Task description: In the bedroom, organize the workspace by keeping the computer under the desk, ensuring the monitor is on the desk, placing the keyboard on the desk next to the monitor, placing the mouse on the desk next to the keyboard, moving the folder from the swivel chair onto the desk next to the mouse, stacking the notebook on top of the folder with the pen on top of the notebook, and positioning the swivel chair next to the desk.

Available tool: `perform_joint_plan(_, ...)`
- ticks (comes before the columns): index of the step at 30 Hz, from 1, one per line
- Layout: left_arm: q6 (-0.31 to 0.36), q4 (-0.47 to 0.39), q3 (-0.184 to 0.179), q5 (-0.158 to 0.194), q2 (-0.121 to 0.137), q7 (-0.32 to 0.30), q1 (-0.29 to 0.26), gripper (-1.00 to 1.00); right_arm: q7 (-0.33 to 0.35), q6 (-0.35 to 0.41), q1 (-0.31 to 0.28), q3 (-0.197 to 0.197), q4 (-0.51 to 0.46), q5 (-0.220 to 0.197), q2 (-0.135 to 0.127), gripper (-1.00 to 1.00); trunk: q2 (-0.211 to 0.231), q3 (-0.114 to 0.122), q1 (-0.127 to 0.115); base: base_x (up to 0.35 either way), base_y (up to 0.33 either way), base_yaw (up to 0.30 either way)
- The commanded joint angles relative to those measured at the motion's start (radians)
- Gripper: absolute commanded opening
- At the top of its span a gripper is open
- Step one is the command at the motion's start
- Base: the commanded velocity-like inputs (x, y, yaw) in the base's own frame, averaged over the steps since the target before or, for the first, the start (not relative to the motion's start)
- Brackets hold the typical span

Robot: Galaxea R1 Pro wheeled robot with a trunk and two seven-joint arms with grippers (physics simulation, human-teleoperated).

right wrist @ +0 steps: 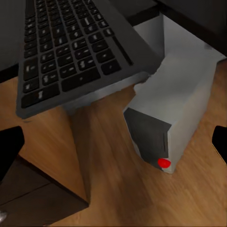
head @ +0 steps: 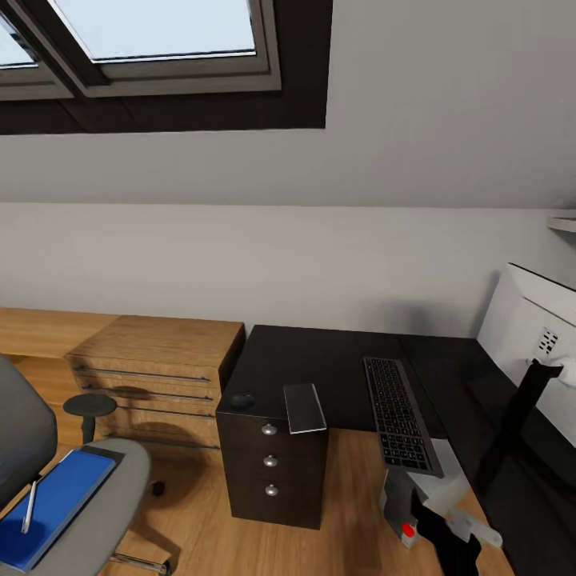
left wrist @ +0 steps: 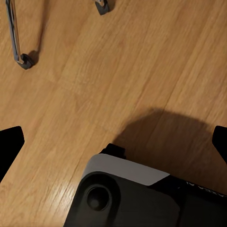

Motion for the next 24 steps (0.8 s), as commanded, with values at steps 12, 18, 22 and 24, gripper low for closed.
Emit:
perform_joint_plan(12,-0.007,0.001,-0.006,0.011,0.0,0.005,0.0,1.0,-0.048,0.112,0.0,0.004,-0.193,-0.009,-0.024,1.0,-0.001,-0.001,0.0,0.0,0.0,0.0)
perform_joint_plan(18,-0.007,0.001,-0.006,0.011,-0.001,0.005,0.0,1.0,-0.136,0.168,-0.001,0.004,-0.282,-0.01,-0.042,1.0,-0.001,-0.001,0.0,0.0,0.0,0.0)
perform_joint_plan(22,-0.006,0.002,-0.006,0.011,-0.001,0.005,0.0,1.0,-0.173,0.188,0.0,0.004,-0.324,-0.009,-0.049,1.0,-0.001,-0.001,0.0,0.0,0.0,0.0)
perform_joint_plan(24,-0.006,0.002,-0.007,0.011,-0.001,0.005,0.0,1.0,-0.185,0.207,0.0,0.004,-0.339,0.0,-0.051,1.0,-0.001,-0.001,0.0,0.0,0.0,0.0)
